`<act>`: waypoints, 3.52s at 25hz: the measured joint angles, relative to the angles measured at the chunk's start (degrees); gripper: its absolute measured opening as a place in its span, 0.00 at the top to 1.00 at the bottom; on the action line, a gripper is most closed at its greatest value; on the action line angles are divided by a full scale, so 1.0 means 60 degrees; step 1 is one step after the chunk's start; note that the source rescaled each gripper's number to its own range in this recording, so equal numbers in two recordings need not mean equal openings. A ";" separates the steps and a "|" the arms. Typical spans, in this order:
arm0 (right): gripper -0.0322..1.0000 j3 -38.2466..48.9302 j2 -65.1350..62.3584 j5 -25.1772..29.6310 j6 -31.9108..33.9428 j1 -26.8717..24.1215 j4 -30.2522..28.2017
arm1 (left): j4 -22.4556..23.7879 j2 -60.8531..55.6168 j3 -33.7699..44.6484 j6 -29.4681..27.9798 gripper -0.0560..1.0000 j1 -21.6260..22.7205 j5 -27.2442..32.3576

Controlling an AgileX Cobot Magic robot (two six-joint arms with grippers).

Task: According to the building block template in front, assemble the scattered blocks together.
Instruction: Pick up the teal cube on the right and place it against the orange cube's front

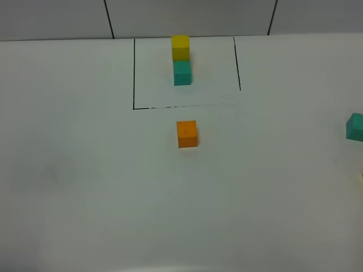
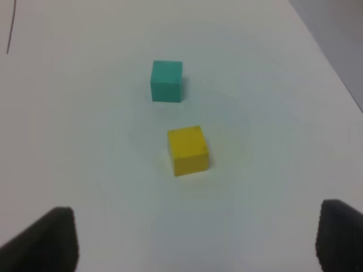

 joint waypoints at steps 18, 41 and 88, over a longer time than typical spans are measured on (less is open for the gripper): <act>0.22 0.0000 0.0000 0.0000 0.0000 0.0000 0.0000 | 0.0000 0.0031 0.0007 0.0000 0.22 0.0000 0.0000; 0.22 0.0000 0.0000 0.0000 0.0000 0.0000 0.0003 | 0.0002 0.0031 0.0007 0.0000 0.23 0.0557 0.0000; 0.00 -0.3178 1.2048 -0.2183 -0.0735 0.0000 -0.0174 | 0.0002 0.0031 0.0007 0.0000 0.23 0.0557 0.0000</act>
